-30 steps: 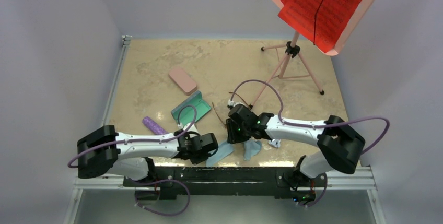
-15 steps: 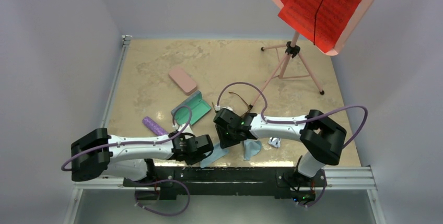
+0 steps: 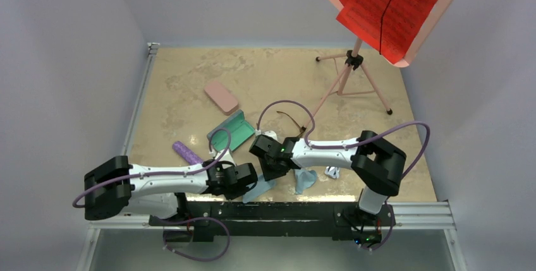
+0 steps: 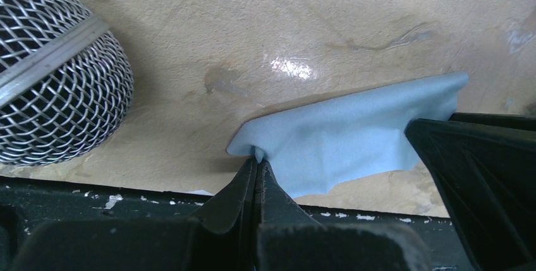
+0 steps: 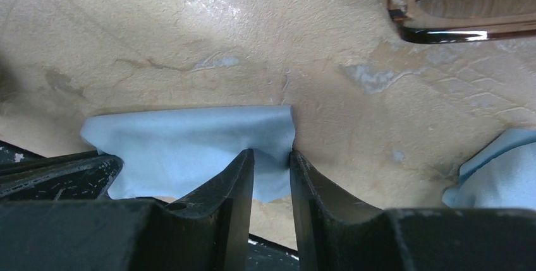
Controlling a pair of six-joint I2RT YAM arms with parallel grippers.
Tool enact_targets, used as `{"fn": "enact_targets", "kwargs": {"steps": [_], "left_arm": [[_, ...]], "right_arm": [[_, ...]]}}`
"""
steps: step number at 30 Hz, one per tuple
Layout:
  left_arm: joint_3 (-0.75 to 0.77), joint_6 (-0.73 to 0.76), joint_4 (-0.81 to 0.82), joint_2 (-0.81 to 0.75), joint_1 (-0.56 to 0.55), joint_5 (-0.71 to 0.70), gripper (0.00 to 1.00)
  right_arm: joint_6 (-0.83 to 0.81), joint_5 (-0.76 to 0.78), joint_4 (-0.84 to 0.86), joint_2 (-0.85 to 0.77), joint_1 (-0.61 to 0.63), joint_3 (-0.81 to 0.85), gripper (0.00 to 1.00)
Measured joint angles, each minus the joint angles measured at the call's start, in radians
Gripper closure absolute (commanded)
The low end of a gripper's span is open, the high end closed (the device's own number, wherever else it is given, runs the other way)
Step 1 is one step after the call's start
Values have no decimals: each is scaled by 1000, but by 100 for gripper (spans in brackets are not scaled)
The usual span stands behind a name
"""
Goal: Organize the sunglasses
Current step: Pick up the folded cleaning cloth from the corner of the board, then place the folded cleaning cloth in the sunglasses case.
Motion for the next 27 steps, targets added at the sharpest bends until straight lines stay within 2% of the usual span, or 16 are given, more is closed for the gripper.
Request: {"fn": "enact_targets", "kwargs": {"steps": [3, 9, 11, 20, 27], "left_arm": [[-8, 1, 13, -8, 0, 2, 100], [-22, 7, 21, -28, 0, 1, 100], [-26, 7, 18, -37, 0, 0, 100], [-16, 45, -20, -106, 0, -40, 100], [111, 137, -114, -135, 53, -107, 100]], "right_arm": [[13, 18, -24, 20, 18, 27, 74], [43, 37, -40, 34, 34, 42, 96], [52, 38, -41, 34, 35, 42, 100], [11, 47, 4, -12, 35, 34, 100], [-104, 89, 46, -99, 32, 85, 100]]}}
